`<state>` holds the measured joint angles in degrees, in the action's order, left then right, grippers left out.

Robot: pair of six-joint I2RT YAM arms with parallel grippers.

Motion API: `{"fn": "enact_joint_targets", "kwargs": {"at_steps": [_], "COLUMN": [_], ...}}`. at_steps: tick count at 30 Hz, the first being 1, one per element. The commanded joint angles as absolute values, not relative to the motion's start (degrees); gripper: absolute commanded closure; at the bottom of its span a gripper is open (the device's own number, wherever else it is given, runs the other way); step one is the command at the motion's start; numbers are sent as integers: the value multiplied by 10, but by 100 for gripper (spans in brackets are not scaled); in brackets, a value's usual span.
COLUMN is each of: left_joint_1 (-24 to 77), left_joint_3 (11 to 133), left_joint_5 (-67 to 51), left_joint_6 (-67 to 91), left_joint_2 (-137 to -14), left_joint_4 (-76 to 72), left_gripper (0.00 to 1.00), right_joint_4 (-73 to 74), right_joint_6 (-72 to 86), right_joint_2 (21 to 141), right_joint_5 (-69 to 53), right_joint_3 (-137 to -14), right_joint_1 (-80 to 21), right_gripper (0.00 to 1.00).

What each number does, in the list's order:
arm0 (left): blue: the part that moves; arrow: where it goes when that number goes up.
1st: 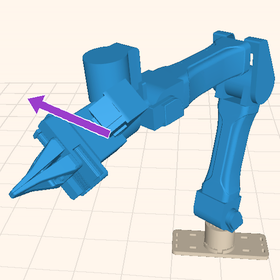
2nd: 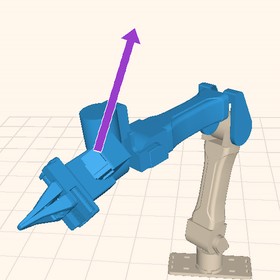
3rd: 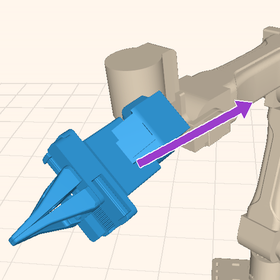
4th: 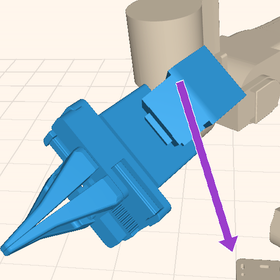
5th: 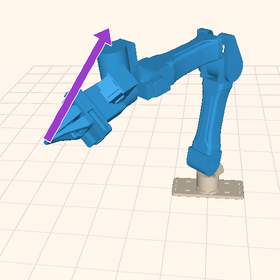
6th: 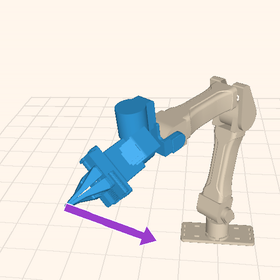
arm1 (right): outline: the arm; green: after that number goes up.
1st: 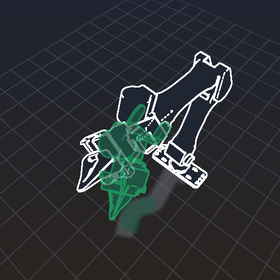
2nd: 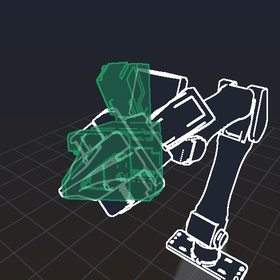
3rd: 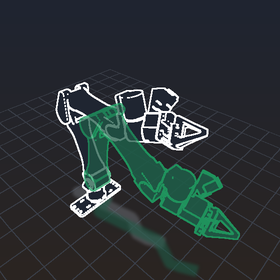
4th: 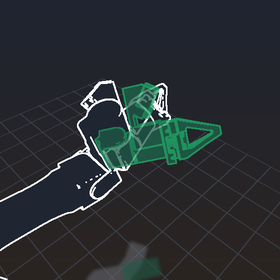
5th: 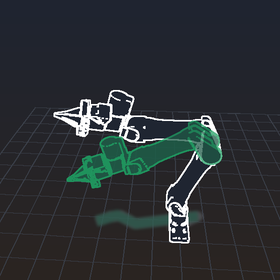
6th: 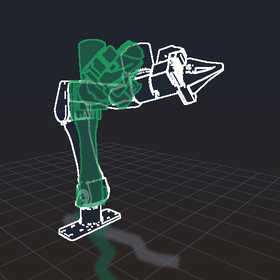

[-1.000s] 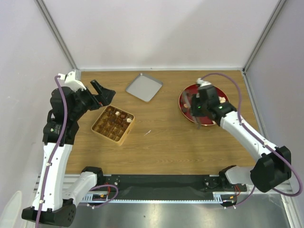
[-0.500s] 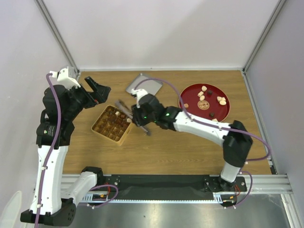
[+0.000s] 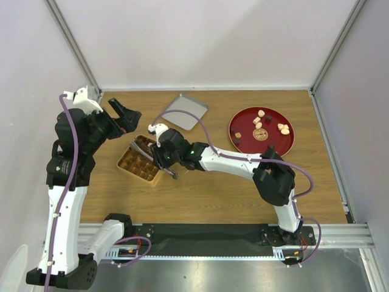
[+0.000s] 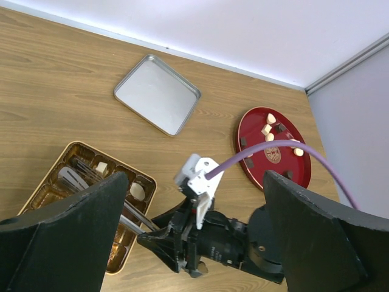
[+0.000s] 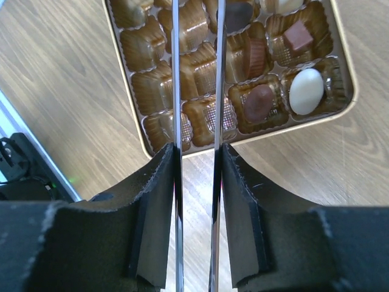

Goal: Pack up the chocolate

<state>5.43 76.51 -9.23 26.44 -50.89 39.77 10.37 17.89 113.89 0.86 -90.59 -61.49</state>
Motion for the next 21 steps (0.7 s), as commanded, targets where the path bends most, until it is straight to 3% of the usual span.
{"fn": "enact_joint_targets", "kwargs": {"at_steps": [1,21], "left_joint_1": [52,52], "left_joint_3": [772,751], "left_joint_5": [-96,-100], "left_joint_6": [258,256], "left_joint_2": [-506,-498], "left_joint_4": [384,374], "left_gripper": [0,0], "right_joint_4": [52,76], "right_joint_6": [171,150], "right_joint_2": [1151,1147], "right_joint_5": [-18,36], "right_joint_3": [-936,-941], "right_joint_1": [-616,-625], "right_gripper": [61,50]}}
